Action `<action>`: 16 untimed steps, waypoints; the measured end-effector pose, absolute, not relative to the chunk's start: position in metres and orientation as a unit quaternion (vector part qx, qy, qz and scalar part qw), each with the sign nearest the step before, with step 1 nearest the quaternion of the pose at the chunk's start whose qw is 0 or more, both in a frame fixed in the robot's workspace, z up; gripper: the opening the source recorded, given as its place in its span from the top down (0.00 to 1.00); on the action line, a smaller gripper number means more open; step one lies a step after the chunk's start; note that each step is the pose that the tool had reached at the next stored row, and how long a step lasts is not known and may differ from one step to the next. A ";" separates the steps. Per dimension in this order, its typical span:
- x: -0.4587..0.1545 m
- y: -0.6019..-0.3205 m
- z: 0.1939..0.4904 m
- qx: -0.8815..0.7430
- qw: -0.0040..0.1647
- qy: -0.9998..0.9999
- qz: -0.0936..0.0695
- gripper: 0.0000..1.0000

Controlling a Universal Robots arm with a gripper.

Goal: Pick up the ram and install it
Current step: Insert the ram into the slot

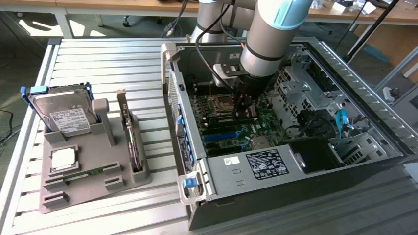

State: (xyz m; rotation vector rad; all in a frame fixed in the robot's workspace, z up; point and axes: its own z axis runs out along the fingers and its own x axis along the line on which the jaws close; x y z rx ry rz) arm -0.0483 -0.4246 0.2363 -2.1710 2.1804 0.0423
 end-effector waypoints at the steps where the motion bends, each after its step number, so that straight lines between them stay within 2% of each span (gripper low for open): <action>1: -0.048 -0.425 0.236 -0.705 0.032 0.708 0.014 0.88; 3: -0.048 -0.425 0.236 -0.705 0.032 0.708 0.014 0.87; 4: -0.048 -0.425 0.236 -0.705 0.032 0.708 0.014 0.81; 5: -0.048 -0.425 0.236 -0.705 0.032 0.708 0.014 0.81; 6: -0.048 -0.425 0.236 -0.705 0.032 0.708 0.014 0.74; 13: -0.048 -0.425 0.239 -0.705 0.032 0.708 0.014 0.74; 16: -0.048 -0.425 0.257 -0.705 0.032 0.708 0.014 0.74</action>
